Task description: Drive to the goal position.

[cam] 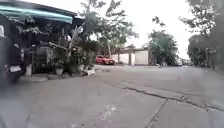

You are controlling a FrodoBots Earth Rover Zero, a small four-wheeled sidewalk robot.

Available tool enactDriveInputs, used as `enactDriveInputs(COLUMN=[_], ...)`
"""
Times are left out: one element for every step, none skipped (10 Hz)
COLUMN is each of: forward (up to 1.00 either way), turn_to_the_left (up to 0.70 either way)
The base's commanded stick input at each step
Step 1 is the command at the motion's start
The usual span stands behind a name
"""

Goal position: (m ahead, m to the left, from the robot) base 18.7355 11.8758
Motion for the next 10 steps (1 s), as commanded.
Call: enactDriveInputs(forward=[1.00,1.00,1.00,1.00,1.00,1.00,1.00,1.00,1.00,1.00], turn_to_the_left=[0.00,0.00,0.00,0.00,0.00,0.00,0.00,0.00,0.00,0.00])
